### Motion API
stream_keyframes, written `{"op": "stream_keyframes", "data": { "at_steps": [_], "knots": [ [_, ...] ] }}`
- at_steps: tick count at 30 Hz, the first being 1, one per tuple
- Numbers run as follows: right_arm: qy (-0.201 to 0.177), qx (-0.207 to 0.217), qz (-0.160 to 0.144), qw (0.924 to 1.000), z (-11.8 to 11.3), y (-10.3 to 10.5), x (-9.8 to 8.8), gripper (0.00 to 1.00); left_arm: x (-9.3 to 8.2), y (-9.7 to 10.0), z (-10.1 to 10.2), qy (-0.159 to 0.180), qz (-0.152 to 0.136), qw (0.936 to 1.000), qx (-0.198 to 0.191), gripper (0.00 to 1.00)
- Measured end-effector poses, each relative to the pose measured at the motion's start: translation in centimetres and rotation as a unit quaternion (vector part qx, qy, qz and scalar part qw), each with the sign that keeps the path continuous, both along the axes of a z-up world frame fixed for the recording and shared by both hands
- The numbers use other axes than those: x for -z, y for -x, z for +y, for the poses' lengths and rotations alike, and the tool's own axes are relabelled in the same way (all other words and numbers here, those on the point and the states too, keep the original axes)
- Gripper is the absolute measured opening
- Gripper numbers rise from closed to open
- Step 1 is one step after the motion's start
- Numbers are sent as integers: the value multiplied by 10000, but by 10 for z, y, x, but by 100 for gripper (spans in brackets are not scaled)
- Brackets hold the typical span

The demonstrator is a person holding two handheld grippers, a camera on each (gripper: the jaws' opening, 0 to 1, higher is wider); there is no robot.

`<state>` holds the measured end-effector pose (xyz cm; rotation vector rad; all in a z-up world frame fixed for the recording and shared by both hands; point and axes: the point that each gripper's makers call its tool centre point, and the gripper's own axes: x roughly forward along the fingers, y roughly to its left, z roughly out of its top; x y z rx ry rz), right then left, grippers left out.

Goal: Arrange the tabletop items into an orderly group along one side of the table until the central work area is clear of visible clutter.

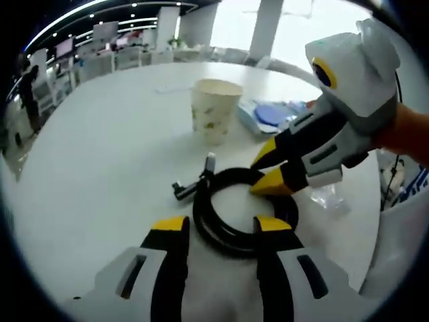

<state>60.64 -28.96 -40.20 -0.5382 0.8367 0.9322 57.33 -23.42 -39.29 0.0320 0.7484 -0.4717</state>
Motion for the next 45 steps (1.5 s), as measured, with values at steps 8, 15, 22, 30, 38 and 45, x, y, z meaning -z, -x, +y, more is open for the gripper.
{"op": "stream_keyframes", "data": {
  "at_steps": [8,15,22,30,38,45],
  "knots": [
    [44,14,-36,10000,2,1,0,15,1,0,0,-216,-119,9996,159,33],
    [59,39,-75,9999,1,0,0,13,1,-1,1,-294,-139,9993,156,31],
    [-81,274,64,9996,0,0,0,9,1,-2,3,-320,-102,9994,89,28],
    [-253,434,206,9985,-1,4,-2,7,1,-2,5,-365,-100,9993,53,25],
    [-533,662,386,9956,-2,6,-9,6,-5,-2,11,-448,-149,9989,4,15],
    [-686,773,447,9936,-4,8,-14,6,-10,-3,12,-511,-216,9985,-26,11]
  ]
}}
